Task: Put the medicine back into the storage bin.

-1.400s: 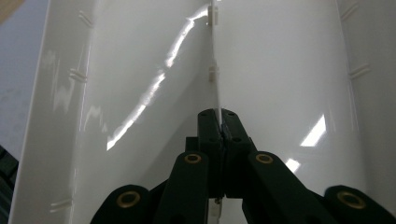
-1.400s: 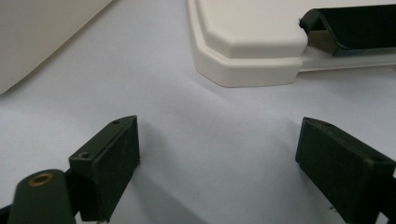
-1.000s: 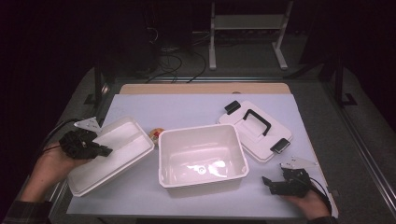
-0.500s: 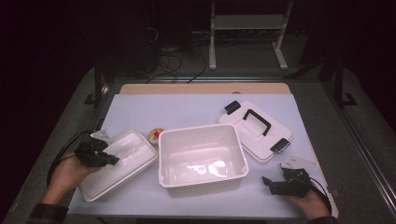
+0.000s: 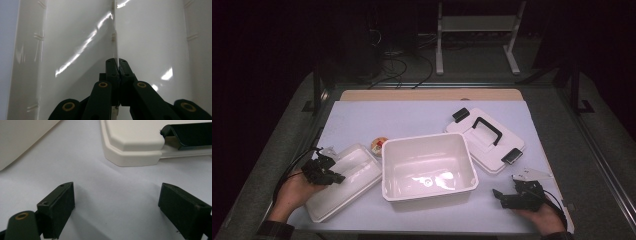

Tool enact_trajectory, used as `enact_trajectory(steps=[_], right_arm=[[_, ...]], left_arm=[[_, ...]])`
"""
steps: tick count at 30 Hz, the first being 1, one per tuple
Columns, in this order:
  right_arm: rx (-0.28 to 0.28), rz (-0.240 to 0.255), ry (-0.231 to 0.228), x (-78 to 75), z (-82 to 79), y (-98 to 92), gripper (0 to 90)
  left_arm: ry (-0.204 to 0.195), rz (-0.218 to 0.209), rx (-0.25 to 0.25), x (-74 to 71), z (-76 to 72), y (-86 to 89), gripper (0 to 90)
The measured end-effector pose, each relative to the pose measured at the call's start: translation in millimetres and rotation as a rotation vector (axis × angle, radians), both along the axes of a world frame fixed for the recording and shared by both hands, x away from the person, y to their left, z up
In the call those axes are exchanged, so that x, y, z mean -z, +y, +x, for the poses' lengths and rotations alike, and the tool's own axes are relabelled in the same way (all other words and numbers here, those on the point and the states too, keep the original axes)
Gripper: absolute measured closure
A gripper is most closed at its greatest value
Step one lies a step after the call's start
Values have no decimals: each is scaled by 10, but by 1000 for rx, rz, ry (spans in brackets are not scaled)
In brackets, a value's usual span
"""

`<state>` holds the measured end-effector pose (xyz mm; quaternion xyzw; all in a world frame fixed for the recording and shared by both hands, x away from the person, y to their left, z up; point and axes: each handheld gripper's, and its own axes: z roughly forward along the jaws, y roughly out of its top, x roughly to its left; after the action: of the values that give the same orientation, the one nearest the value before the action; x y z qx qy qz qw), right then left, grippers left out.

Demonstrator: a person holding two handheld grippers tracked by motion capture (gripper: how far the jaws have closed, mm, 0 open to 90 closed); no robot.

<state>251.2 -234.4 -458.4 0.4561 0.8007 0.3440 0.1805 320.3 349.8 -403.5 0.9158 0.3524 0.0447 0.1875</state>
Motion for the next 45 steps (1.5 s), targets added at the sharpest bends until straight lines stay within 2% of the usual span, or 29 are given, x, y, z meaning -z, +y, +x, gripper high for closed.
enact_trajectory(steps=[5,10,18,21,23,24,28,29,31,37,45], right_arm=[[0,0,0,0,0,0,129],[0,0,0,0,0,0,129],[0,0,0,0,0,0,130],[0,0,0,0,0,0,129],[0,0,0,0,0,0,129],[0,0,0,0,0,0,129],[0,0,0,0,0,0,129],[0,0,0,0,0,0,130],[0,0,0,0,0,0,129],[0,0,0,0,0,0,129],[0,0,0,0,0,-1,129]], left_arm=[[2,16,4,37,-11,-22,873],[-9,19,6,39,-13,-29,875],[-5,12,4,46,30,-35,868],[-3,12,-1,45,23,-30,821],[-9,1,-10,23,19,-20,728],[-13,-1,-14,4,18,-17,728],[-23,-10,-21,-96,36,-32,584],[-28,-12,-27,-122,45,-43,508],[-37,-10,-31,-172,68,-71,485],[-60,-13,-39,-280,178,-156,322],[-81,-8,-22,-354,336,-292,267]])
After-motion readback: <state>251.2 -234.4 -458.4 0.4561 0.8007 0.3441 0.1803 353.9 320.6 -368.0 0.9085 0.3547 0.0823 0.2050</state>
